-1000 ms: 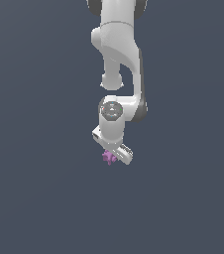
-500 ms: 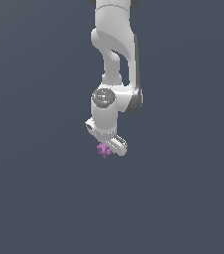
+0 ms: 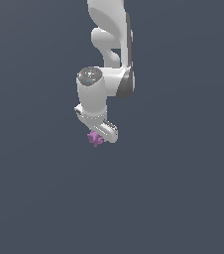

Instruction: Pick up the object and move it to a goal position.

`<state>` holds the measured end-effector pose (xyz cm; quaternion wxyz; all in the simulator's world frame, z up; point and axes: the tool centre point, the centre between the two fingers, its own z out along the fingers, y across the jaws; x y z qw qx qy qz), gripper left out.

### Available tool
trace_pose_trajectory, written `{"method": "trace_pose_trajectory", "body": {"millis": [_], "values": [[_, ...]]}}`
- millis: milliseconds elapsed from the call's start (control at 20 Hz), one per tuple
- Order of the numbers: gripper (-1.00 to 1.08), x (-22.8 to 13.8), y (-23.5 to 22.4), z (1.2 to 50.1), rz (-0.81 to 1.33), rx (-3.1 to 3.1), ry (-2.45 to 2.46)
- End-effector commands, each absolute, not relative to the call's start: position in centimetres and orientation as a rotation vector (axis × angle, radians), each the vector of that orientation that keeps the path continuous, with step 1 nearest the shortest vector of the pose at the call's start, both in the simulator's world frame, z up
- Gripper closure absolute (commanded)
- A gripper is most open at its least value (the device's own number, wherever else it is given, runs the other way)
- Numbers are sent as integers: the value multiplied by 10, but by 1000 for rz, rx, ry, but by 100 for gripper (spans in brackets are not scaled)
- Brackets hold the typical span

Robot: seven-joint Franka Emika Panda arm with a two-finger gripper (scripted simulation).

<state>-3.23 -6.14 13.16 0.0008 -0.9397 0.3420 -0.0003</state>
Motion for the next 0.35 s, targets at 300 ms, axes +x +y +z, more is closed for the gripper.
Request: {"method": "trace_pose_trajectory", "body": {"millis": [300], "values": [[108, -40, -73, 148, 0, -2952, 1073]]}}
